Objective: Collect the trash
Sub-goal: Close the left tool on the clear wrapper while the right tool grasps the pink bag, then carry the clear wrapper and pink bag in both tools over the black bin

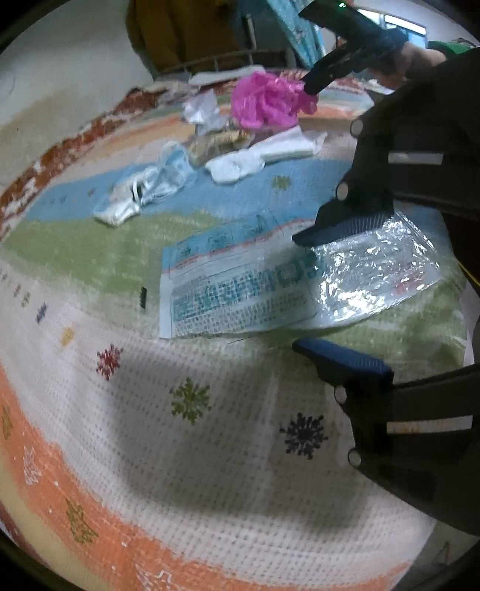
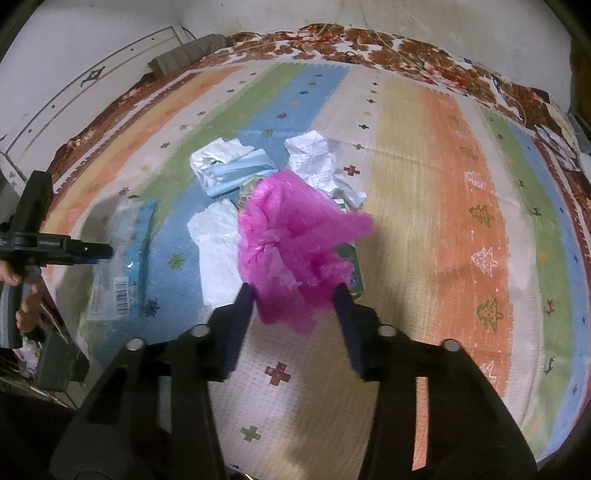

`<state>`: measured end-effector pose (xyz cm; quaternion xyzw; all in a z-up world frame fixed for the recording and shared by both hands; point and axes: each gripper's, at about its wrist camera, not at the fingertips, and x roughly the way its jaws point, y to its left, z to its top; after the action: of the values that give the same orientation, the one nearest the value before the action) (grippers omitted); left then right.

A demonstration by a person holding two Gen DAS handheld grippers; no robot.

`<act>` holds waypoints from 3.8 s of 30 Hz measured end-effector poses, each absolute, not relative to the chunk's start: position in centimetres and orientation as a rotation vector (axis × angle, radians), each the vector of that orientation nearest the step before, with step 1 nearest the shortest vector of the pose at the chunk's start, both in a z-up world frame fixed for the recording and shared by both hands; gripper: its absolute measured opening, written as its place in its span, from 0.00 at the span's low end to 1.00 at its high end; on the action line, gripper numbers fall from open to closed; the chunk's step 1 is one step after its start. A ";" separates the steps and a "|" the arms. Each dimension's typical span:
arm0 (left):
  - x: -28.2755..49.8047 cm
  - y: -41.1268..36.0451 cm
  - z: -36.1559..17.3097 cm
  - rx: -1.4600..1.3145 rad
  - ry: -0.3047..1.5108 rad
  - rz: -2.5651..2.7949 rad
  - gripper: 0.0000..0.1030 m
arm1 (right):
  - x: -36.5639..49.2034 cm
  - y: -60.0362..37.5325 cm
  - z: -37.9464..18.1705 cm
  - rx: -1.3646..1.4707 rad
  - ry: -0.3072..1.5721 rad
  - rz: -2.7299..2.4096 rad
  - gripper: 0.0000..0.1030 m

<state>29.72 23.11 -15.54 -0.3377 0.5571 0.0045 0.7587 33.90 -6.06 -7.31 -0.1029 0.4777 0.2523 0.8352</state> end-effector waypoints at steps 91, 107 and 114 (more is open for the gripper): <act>12.6 0.9 0.6 -0.219 0.989 -0.085 0.00 | 9.8 -11.8 0.6 -0.221 0.841 0.616 0.02; 10.9 -0.9 -6.1 -0.208 1.202 -0.033 0.00 | 7.2 -12.0 -5.0 -0.258 1.025 0.577 0.02; 11.1 -0.6 -8.5 -0.236 1.292 -0.011 0.00 | 6.8 -11.5 -7.7 -0.273 1.132 0.577 0.02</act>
<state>11.12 -0.65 -8.46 -0.1096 0.6006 -0.0050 0.7920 6.79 -11.55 -7.71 -0.1272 0.5270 0.2688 0.7962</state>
